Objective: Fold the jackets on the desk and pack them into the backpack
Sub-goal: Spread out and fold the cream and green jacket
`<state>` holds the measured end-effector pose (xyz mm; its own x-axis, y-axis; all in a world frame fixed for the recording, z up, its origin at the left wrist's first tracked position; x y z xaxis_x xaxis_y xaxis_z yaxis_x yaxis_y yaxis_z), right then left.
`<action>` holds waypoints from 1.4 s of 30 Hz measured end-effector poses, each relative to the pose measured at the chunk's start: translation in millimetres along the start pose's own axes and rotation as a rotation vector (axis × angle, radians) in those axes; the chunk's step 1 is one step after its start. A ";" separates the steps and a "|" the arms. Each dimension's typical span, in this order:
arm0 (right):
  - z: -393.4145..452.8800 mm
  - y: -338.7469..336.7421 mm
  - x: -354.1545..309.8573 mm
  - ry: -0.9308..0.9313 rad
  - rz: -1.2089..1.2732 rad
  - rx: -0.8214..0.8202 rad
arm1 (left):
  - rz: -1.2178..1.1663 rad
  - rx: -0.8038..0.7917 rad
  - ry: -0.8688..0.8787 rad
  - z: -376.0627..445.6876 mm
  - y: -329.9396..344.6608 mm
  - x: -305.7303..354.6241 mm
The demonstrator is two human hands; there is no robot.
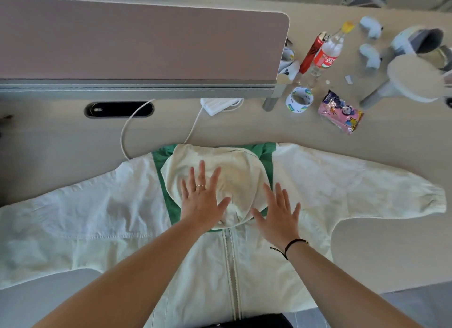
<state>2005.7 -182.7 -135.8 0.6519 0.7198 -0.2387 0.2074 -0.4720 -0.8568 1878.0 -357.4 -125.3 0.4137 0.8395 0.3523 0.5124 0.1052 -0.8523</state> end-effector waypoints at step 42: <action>138.8 -217.8 541.9 0.346 0.377 0.048 | 0.189 -0.201 0.106 98.7 183.2 511.0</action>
<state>2212.5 380.8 -142.0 0.8795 0.2896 -0.3776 -0.1176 -0.6366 -0.7622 2109.0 143.5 -139.6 0.5872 0.7724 0.2419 0.5529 -0.1645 -0.8168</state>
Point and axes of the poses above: each hand's wrist, its own z-axis towards the middle knuckle, its own y-axis out of the palm, x = y × z, the point moved 3 cm from there along z, towards the middle knuckle, and after that the axes turned 2 degrees about y, right-handed, at the moved point
